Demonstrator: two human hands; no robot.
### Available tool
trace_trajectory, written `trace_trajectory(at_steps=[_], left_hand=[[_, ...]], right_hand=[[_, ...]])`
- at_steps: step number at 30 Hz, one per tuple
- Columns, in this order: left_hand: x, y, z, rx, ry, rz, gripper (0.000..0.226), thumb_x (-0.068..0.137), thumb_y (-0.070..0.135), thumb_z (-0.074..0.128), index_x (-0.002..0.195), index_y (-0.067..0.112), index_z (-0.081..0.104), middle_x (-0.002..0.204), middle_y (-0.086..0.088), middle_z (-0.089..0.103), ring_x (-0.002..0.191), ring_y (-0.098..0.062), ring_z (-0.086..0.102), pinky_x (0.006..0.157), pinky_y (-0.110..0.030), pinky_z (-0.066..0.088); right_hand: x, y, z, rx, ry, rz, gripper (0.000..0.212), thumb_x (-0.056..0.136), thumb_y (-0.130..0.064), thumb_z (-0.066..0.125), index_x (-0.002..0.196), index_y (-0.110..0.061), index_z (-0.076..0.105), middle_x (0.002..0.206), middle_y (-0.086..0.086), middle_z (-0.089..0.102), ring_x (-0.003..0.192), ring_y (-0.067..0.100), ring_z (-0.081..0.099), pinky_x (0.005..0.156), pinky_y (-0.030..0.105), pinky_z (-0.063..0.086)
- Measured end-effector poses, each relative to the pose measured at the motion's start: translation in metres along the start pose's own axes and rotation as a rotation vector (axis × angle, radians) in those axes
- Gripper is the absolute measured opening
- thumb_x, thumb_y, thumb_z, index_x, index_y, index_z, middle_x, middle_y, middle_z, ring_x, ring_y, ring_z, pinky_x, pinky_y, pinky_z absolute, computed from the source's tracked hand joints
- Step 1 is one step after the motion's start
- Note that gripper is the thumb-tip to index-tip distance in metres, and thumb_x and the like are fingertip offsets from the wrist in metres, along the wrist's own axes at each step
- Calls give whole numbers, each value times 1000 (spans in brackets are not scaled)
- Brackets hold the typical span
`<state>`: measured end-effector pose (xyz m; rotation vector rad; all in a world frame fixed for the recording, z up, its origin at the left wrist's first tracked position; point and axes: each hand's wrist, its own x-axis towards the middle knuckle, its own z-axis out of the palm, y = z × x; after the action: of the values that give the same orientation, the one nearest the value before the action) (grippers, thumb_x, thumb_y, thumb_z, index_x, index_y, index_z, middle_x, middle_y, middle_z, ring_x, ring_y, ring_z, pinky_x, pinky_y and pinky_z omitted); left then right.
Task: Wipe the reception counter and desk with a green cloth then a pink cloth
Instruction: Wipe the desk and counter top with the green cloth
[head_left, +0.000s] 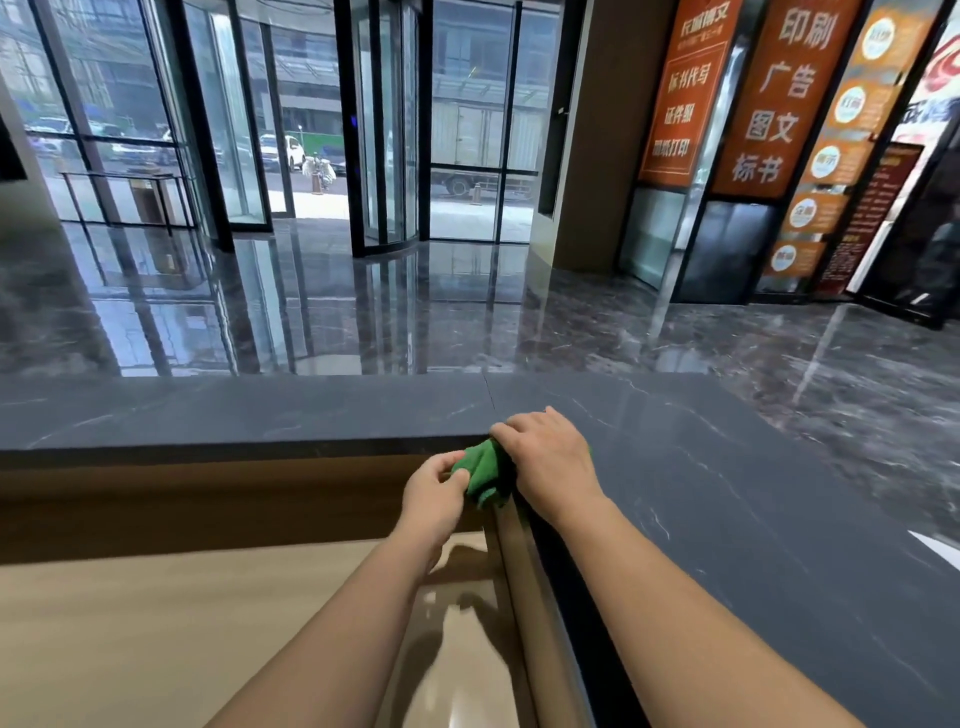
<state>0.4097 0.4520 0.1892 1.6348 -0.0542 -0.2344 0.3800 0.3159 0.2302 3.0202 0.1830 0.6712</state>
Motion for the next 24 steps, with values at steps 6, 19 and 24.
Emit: trace_trajectory(at_steps=[6,19,24], left_hand=[[17,-2,20,199,-208,23,51,93,-5,40,135,21,51,127,2,59,114,-17,56,102,-35,46],[-12,-10,26,28,-311,-40,65,86,-22,33,143,8,40,139,-4,52,121,-16,52,93,-26,48],[-47,-11,26,78,-305,-31,59,88,-18,36,141,7,44,128,-5,60,107,-10,60,73,-13,52]], right_hand=[[5,4,-4,-129,-288,27,38,94,-15,48,131,-23,55,128,3,56,127,26,47,117,43,20],[-25,4,-30,9,-353,195,41,88,-8,52,123,-28,61,116,1,65,110,27,59,74,31,37],[-51,-8,-51,-61,-365,113,30,91,-12,52,116,-24,62,112,2,66,107,26,60,74,31,34]])
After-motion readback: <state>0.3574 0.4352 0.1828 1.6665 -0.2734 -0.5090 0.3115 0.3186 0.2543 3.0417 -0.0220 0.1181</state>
